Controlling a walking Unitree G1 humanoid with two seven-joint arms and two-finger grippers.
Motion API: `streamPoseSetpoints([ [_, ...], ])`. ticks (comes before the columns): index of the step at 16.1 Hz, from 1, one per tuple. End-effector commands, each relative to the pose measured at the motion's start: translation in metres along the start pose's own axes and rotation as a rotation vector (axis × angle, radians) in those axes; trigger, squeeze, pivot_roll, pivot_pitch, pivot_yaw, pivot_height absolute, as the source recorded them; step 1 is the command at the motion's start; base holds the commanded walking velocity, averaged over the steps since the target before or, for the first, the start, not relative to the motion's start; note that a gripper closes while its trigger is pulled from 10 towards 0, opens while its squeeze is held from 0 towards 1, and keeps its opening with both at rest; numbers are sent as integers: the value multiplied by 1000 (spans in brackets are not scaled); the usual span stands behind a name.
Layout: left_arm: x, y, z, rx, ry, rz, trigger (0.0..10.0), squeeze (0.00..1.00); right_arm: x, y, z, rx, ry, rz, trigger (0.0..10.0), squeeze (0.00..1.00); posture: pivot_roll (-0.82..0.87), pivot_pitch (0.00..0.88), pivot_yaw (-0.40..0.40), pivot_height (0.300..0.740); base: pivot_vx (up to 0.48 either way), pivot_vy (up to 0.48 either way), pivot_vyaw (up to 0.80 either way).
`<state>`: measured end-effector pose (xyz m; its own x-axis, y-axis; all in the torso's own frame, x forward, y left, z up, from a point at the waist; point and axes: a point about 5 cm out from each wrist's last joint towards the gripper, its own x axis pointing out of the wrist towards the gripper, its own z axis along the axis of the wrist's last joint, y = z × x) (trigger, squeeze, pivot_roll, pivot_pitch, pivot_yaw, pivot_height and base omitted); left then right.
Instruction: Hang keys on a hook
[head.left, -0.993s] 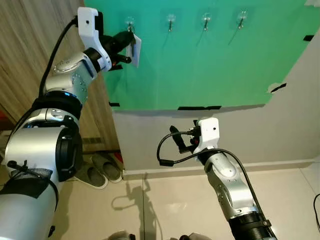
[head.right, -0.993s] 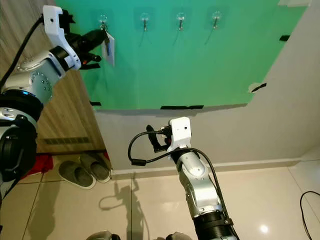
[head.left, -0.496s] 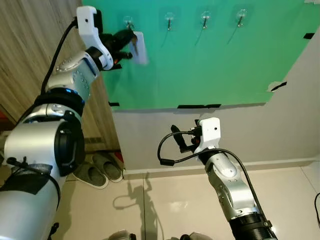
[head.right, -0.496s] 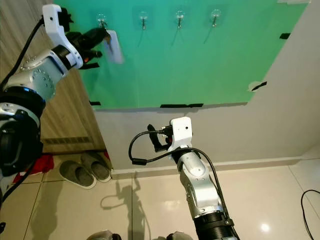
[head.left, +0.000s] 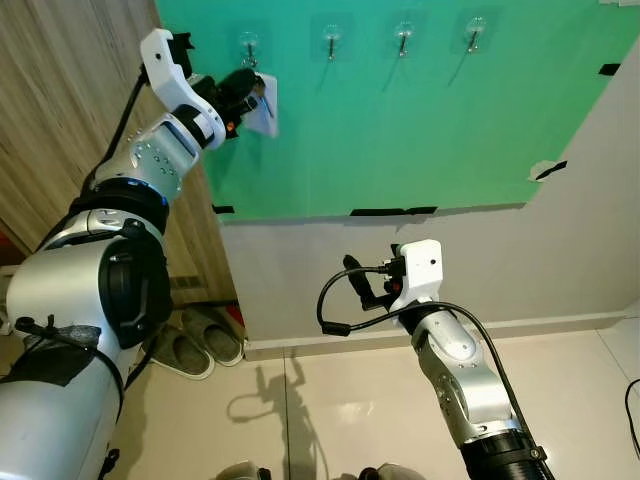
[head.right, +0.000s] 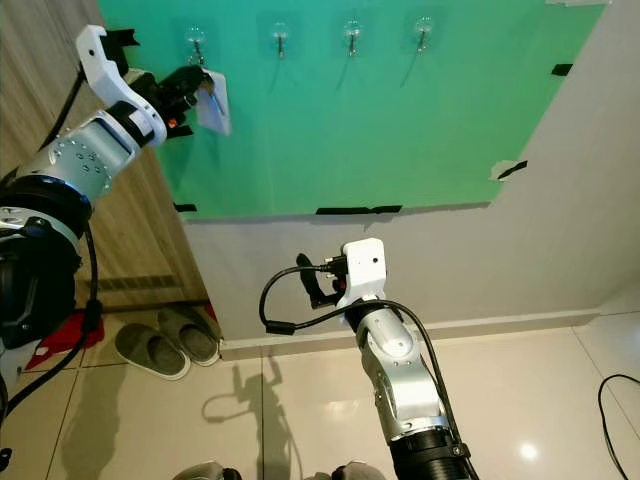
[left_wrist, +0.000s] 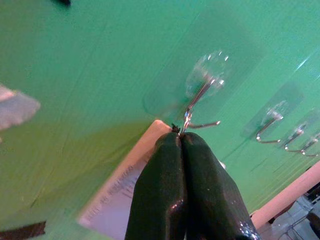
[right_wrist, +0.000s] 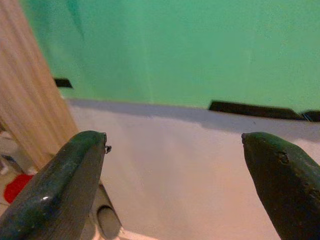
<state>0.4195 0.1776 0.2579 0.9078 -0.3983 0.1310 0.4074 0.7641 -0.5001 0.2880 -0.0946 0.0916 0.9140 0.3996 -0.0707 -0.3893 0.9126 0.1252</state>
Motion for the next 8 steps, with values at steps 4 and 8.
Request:
streamPoseSetpoints([
  [4, -5, 11, -12, -3, 38, 56, 10000, 0, 1, 27, 59, -7, -251, 221, 10000, 0, -131, 28, 12, 740, 0, 0, 0],
  [8, -7, 13, -16, -5, 47, 75, 10000, 0, 6, 42, 75, 16, -303, 333, 10000, 0, -129, 26, 12, 740, 0, 0, 0],
])
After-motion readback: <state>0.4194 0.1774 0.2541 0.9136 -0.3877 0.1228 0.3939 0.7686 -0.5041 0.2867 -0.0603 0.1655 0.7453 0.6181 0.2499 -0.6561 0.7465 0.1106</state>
